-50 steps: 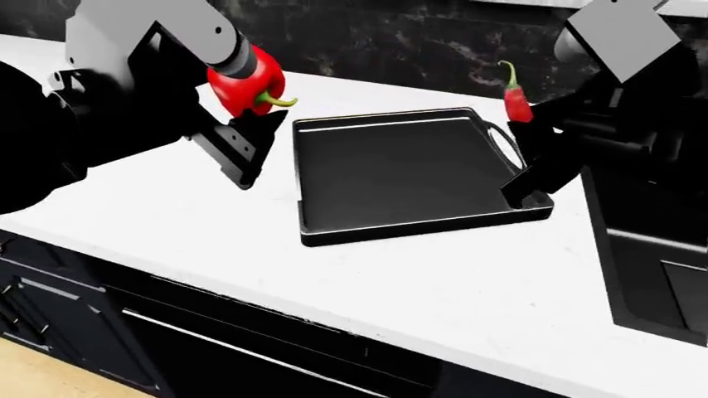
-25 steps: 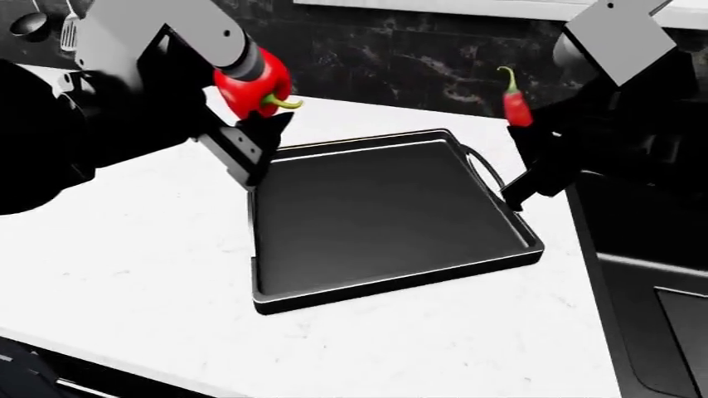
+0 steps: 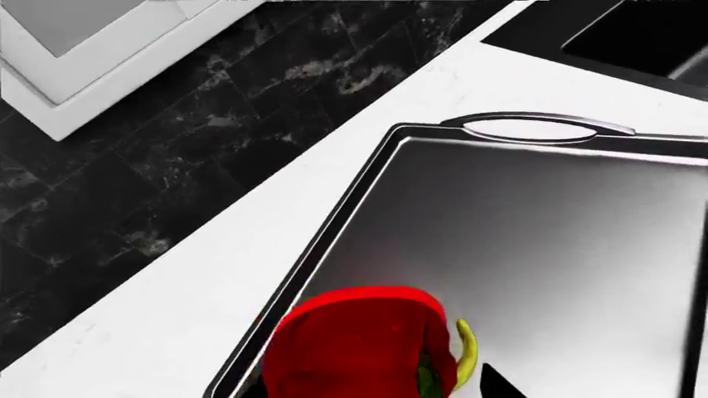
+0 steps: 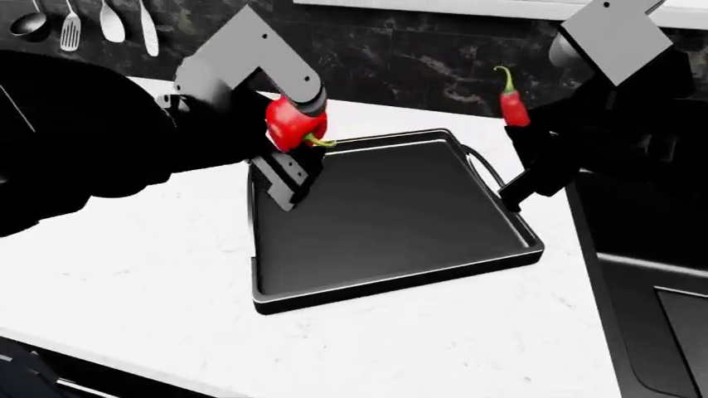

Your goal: Pick up the fruits and vegetables and place them in the sink. Turn on the sink faucet to wash them. Then turn the sink off and put them in the tray.

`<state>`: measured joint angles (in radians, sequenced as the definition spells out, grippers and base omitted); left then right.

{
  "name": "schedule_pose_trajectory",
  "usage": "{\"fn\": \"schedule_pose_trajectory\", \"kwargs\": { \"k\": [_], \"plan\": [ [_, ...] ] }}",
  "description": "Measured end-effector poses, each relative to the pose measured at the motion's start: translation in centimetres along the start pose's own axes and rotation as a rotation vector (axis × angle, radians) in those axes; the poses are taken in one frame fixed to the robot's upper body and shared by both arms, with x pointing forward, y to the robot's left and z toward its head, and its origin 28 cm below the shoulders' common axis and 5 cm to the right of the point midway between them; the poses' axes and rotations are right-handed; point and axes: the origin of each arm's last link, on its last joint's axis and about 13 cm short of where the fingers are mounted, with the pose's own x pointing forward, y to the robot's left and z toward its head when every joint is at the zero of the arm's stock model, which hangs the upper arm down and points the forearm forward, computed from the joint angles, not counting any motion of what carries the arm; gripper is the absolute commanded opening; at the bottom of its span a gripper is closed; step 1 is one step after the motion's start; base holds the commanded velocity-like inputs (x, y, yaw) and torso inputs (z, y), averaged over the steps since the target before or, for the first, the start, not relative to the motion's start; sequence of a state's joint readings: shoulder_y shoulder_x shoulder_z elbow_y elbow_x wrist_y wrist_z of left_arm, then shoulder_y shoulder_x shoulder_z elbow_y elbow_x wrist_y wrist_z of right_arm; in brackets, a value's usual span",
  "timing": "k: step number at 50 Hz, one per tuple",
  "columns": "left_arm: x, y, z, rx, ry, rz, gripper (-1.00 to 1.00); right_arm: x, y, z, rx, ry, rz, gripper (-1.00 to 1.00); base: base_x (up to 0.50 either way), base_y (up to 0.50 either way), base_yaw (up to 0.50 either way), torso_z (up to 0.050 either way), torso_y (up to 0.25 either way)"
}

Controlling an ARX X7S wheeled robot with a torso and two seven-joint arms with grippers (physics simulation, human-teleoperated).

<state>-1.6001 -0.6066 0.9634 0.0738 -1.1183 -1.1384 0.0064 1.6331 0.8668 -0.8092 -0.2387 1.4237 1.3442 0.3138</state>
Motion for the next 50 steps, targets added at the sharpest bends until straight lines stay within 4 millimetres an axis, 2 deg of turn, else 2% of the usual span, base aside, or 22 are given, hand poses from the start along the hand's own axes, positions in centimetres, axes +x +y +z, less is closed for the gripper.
{"fn": "schedule_pose_trajectory", "kwargs": {
  "k": [10,23,50],
  "plan": [
    [2.5,-0.6,-0.2,0.016,0.098,-0.076,-1.00,0.0,-0.1,0.0,0.008,-0.006,-0.007,-1.00,0.00,0.00,0.00,0.002,0.001],
    [4.6,-1.1,-0.4,0.029,0.172,-0.137,-1.00,0.1,-0.2,0.0,0.015,-0.009,-0.012,-1.00,0.00,0.00,0.00,0.000,0.001],
    [6.8,-1.4,-1.0,0.046,0.272,-0.164,-1.00,0.2,-0.2,0.0,0.022,-0.010,-0.016,-1.00,0.00,0.00,0.00,0.000,0.000]
  ]
}}
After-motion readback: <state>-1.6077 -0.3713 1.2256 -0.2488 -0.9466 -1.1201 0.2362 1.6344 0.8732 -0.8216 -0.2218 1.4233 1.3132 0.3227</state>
